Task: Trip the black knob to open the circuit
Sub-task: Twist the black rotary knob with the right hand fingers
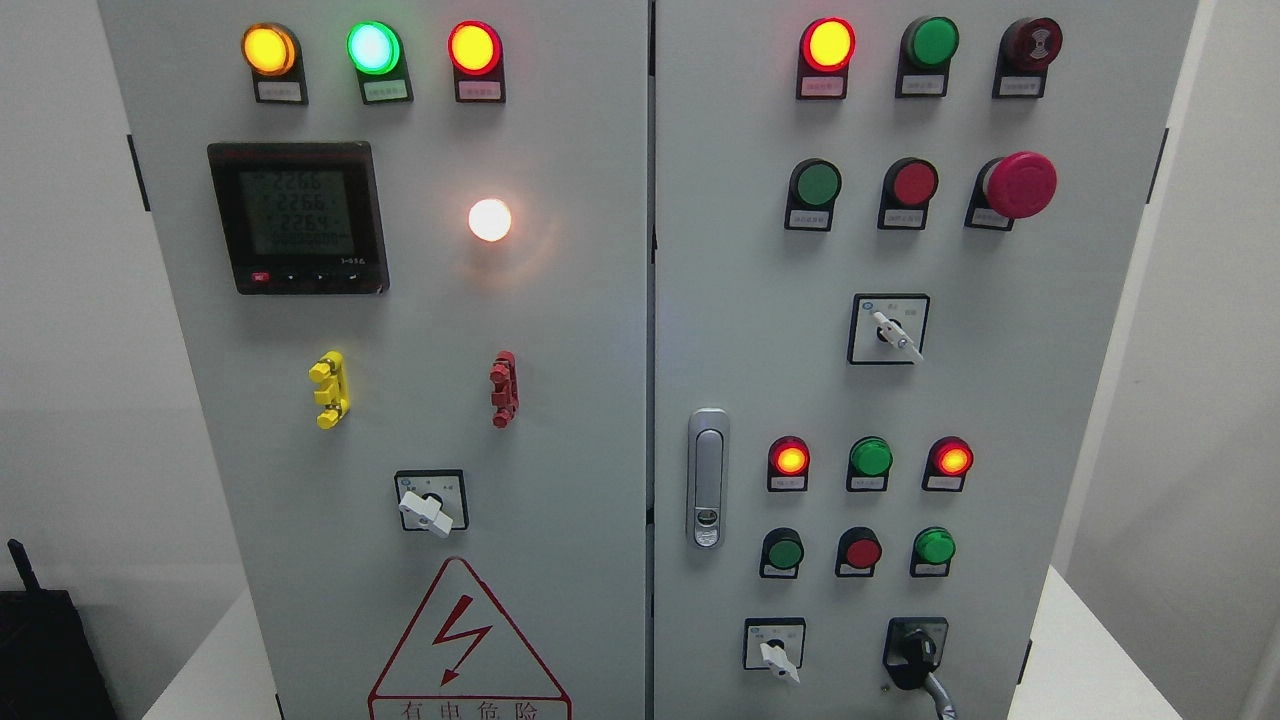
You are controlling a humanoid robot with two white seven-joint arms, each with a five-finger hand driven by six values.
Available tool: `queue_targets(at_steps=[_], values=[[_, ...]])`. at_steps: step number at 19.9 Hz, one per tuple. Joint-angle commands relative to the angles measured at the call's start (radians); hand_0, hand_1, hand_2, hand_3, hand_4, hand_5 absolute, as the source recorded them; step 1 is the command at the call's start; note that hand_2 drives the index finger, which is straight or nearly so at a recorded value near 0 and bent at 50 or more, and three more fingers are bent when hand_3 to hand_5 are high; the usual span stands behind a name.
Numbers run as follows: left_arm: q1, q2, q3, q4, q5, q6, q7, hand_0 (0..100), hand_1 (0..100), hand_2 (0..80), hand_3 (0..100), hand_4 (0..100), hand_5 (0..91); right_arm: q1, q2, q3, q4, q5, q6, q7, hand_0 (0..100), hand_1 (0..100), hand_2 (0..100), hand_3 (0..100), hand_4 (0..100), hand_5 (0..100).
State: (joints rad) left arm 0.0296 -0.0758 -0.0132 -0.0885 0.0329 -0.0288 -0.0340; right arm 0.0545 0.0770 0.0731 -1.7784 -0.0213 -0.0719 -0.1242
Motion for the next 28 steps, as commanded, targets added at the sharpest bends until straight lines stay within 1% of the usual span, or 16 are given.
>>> queue_targets(at_steps=[1,5,13,16,22,28], values=[[0.000,-0.001,0.001,0.001,0.002,0.001,0.000,12,39,0.0,0,0,0.0,-0.019,0.004,0.033,-0.024,0.000,-0.012,0.012,94,94,0,100,100,93],[-0.002,-0.001,0.001,0.001,0.002,0.001,0.000,12,39,0.0,0,0,0.0,-0.019,0.004,0.045,-0.029,0.000,-0.012,0.011,94,94,0,100,100,93],[0.000,-0.001,0.001,0.001,0.002,0.001,0.000,12,39,0.0,0,0,0.0,-0.021,0.004,0.047,-0.032,0.001,-0.015,0.011,94,94,0,100,100,92],[0.000,-0.001,0.001,0.001,0.002,0.001,0.000,12,39,0.0,0,0,0.0,-0.021,0.004,0.063,-0.038,0.001,-0.015,0.011,94,94,0,100,100,92],[0.000,-0.001,0.001,0.001,0.002,0.000,0.000,12,39,0.0,0,0,0.0,-0.028,0.004,0.073,-0.044,0.001,-0.015,0.009,94,94,0,100,100,92],[0.000,-0.001,0.001,0.001,0.002,0.001,0.000,12,39,0.0,0,0,0.0,-0.041,0.006,0.074,-0.047,0.001,-0.015,0.009,95,94,0,100,100,92]])
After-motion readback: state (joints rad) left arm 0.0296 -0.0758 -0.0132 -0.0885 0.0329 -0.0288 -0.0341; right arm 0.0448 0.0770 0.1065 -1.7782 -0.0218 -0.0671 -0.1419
